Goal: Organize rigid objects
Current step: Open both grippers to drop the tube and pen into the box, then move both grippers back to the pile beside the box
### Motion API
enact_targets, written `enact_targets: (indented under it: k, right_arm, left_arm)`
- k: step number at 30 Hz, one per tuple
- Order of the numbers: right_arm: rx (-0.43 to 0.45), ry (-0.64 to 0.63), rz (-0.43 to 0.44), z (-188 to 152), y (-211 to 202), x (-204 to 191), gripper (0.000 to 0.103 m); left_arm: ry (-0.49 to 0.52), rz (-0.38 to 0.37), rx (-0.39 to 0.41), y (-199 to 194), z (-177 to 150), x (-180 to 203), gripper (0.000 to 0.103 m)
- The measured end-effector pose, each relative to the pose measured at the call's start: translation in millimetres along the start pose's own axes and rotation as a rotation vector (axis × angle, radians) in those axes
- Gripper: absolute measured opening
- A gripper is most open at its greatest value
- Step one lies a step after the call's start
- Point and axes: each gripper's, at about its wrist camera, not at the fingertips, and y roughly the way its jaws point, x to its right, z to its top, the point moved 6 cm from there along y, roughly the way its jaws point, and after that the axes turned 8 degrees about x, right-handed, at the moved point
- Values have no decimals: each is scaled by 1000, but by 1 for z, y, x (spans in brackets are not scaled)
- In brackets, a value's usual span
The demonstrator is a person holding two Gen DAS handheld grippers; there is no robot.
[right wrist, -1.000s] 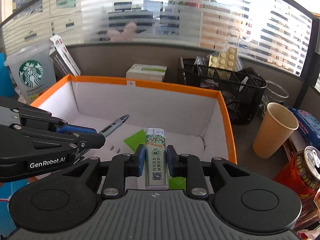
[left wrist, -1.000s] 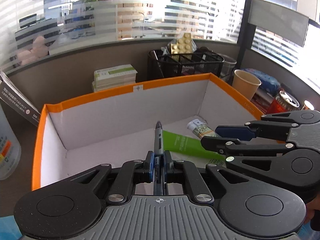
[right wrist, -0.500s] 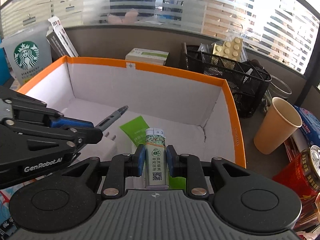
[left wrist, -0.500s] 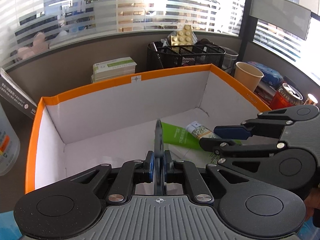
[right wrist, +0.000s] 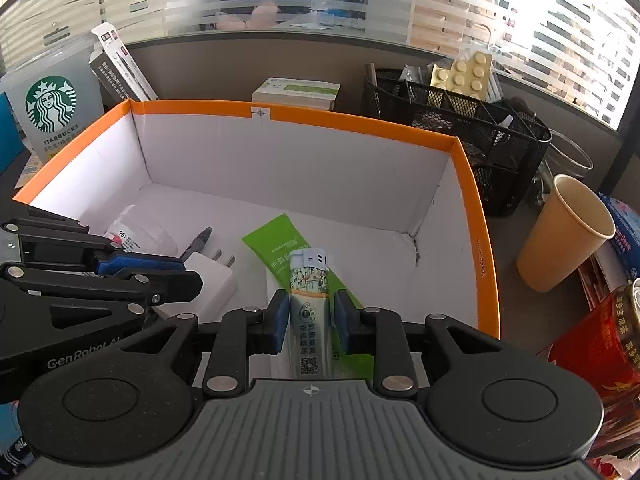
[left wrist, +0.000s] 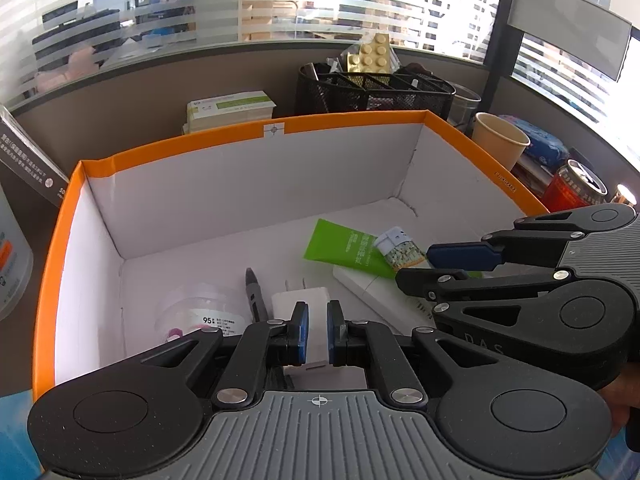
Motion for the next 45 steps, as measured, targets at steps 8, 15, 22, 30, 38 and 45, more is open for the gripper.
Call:
enact_targets:
  k: [8, 15, 22, 30, 38, 45]
  right_arm:
    - [30, 0, -17, 3, -16, -2, 38]
    - [81, -28, -42, 11, -47, -12, 39]
    - [139, -48, -67, 11, -84, -24, 43]
    - [214, -68, -97, -7, -127, -40, 50]
    - [227, -20, -74, -64, -136, -43, 59]
    - [149, 124, -31, -102, -99, -28, 70]
  left_arm:
    - [-10, 19, 30, -17, 1, -5, 12]
    - [-13, 18, 78, -47, 3, -2, 18]
    - [-18, 42, 141, -86, 2, -6, 28]
    - [-7, 84, 210, -126, -22, -14, 68]
    - [27, 75, 178, -131, -84, -15, 89]
    - [54, 43, 85, -103, -116, -3, 90]
